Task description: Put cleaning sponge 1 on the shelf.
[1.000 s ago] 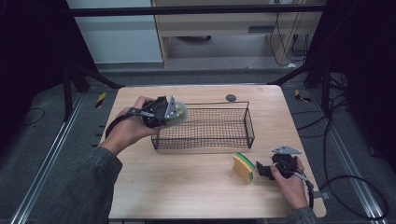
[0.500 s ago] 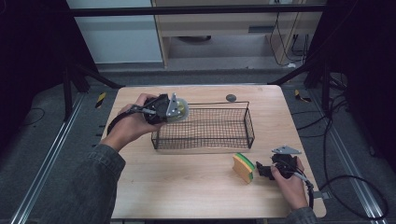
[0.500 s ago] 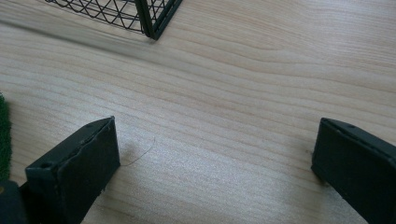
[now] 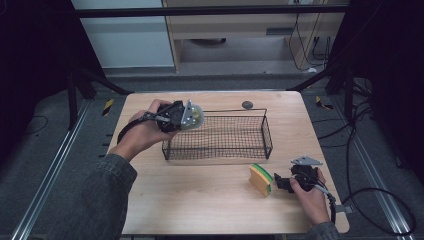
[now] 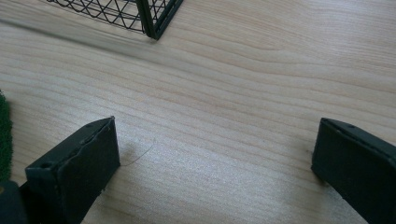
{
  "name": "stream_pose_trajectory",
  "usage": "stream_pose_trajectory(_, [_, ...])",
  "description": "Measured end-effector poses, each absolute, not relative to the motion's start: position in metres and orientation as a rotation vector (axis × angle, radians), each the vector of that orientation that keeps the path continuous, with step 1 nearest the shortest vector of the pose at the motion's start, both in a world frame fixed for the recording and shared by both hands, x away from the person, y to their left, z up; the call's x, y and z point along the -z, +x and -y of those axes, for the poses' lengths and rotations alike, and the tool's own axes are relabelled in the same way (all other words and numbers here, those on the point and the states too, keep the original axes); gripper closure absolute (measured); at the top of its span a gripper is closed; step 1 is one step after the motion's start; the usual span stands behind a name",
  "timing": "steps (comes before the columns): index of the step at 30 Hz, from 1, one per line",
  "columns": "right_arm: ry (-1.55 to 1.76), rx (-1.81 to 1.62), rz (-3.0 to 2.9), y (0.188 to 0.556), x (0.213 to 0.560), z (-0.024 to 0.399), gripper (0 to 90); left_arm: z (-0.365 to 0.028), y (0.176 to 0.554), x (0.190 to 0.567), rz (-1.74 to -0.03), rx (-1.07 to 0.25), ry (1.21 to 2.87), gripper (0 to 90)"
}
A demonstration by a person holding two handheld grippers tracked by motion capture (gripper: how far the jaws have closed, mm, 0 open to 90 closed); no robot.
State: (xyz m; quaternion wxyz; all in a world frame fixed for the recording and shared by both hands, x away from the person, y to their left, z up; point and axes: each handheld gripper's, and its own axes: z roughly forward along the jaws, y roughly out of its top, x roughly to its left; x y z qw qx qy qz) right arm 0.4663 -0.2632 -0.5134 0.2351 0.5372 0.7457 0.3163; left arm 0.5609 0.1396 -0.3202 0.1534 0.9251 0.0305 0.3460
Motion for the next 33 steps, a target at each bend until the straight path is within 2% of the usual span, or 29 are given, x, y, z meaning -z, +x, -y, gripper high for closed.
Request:
stream_pose_trajectory(16, [1.462,-0.870,-2.054,0.466,0.514,0.263,0.9,-0.139,0.565,0.333,-0.064,-0.984,2.679,70.8])
stream_pose_trajectory(33, [1.467,-0.874,-2.055,0.466,0.513,0.263,0.9,-0.140,0.566,0.361,-0.050,-0.918,2.705,70.8])
